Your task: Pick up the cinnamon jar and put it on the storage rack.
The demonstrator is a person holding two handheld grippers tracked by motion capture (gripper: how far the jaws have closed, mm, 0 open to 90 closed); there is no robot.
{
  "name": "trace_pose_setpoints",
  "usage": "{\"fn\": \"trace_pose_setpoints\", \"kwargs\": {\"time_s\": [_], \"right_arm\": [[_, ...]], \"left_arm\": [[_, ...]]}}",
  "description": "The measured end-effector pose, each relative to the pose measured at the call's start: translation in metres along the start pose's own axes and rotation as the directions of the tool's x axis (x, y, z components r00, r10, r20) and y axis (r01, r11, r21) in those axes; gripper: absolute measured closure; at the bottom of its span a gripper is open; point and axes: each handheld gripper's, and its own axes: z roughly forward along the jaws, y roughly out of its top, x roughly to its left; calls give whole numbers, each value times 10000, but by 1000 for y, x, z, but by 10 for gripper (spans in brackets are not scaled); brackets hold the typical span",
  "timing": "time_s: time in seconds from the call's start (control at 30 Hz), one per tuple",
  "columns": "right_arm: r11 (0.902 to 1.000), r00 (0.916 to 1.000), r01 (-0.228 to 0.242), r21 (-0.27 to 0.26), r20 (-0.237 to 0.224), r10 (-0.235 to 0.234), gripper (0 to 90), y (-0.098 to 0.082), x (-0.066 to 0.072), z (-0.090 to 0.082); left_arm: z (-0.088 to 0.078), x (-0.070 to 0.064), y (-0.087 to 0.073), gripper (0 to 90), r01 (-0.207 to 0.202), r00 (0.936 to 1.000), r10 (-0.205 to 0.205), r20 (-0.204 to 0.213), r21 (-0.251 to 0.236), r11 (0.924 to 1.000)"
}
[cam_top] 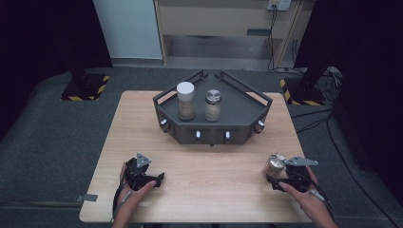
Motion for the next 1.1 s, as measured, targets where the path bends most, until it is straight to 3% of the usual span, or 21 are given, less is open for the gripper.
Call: {"fn": "trace_pose_setpoints", "kwargs": {"time_s": [0.53, 0.87, 1.1], "right_arm": [[9997, 9998, 221, 105, 14, -221, 120, 10, 3, 12], [9993, 9993, 332, 177, 140, -335, 248, 11, 2, 18], [9994, 9996, 295, 168, -30, -295, 310, 11, 1, 20]], "left_arm": [[0, 0, 0, 0, 5, 10000, -5, 0, -3, 10000], [0, 0, 0, 0, 4, 10000, -4, 1, -2, 10000], [0, 0, 0, 0, 4, 10000, -4, 1, -3, 10000]]}}
